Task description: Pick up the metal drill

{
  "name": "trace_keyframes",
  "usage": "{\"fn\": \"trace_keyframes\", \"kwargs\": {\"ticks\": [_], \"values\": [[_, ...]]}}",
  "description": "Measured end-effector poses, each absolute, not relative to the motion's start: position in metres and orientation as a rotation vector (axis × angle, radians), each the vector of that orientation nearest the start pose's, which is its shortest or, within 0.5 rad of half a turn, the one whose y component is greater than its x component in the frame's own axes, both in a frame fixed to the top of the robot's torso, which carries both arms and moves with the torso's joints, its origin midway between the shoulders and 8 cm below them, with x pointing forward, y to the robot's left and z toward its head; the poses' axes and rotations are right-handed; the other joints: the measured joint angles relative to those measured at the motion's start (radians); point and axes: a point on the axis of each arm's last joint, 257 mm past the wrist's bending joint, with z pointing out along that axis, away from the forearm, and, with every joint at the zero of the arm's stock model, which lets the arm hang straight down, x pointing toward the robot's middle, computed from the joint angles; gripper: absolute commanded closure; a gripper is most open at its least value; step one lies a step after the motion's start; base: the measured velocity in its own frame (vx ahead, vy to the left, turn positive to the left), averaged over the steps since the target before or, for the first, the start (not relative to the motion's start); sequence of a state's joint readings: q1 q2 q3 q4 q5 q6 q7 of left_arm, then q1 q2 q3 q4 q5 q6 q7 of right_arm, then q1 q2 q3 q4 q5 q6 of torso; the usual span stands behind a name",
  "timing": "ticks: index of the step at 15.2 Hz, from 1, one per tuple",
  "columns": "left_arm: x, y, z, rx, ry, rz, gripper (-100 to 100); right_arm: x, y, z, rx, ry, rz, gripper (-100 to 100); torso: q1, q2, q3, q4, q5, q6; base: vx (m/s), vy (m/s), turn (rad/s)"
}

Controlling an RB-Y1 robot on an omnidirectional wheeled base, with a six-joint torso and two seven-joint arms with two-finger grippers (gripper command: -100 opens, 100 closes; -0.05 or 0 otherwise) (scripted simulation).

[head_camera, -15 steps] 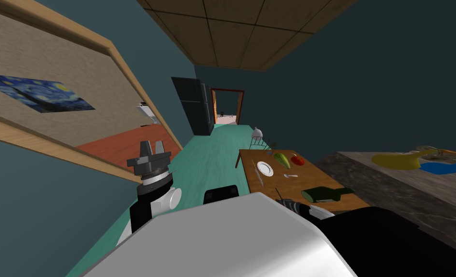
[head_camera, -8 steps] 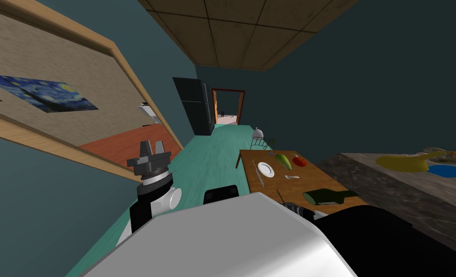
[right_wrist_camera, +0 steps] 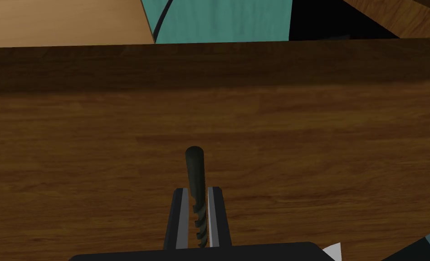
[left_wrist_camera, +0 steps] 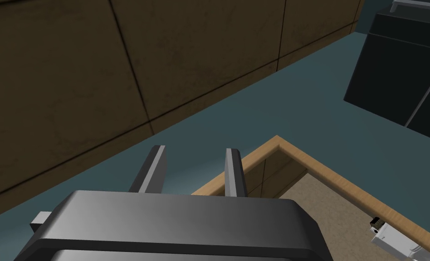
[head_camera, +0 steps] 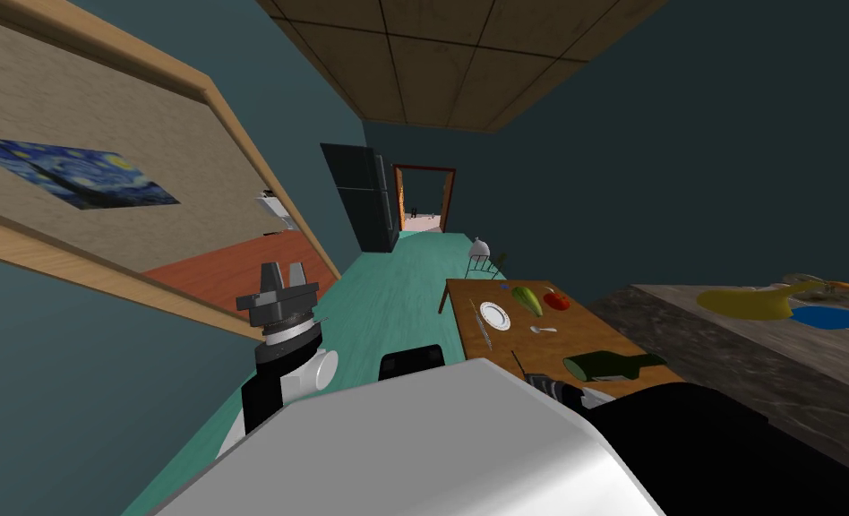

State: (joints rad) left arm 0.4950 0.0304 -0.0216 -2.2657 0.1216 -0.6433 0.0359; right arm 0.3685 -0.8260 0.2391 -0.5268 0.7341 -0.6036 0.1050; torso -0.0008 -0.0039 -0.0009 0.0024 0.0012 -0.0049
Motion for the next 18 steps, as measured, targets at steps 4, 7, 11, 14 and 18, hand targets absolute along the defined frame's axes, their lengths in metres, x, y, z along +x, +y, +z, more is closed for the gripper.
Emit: {"fn": "trace_keyframes", "kwargs": {"ticks": [4, 7, 11, 14, 18], "values": [[0.32, 0.283, 0.045, -0.622, 0.454, -1.459, 0, 0.067, -0.598, -0.543, 0.214, 2.742, -0.032, 100, 0.0, 0.001, 0.0, 0.0, -0.001, 0.001, -0.011, 0.0, -0.025], [0.32, 0.283, 0.045, -0.622, 0.454, -1.459, 0, 0.075, -0.598, -0.54, 0.2, 2.745, -0.023, 100, 0.0, 0.003, 0.001, 0.0, -0.001, 0.002, -0.031, 0.001, -0.04], [0.32, 0.283, 0.045, -0.622, 0.454, -1.459, 0, 0.084, -0.598, -0.541, 0.185, 2.754, -0.018, 100, 0.0, 0.004, 0.002, 0.0, -0.001, 0.002, -0.031, 0.007, -0.036], [0.32, 0.283, 0.045, -0.622, 0.454, -1.459, 0, 0.092, -0.6, -0.538, 0.178, 2.757, -0.016, 100, 0.001, 0.003, 0.001, 0.0, -0.001, 0.002, -0.022, 0.011, -0.032], [0.32, 0.283, 0.045, -0.622, 0.454, -1.459, 0, 0.103, -0.604, -0.536, 0.171, 2.759, -0.019, 100, 0.001, 0.003, 0.001, 0.0, 0.0, 0.002, -0.022, 0.011, -0.035]]}}
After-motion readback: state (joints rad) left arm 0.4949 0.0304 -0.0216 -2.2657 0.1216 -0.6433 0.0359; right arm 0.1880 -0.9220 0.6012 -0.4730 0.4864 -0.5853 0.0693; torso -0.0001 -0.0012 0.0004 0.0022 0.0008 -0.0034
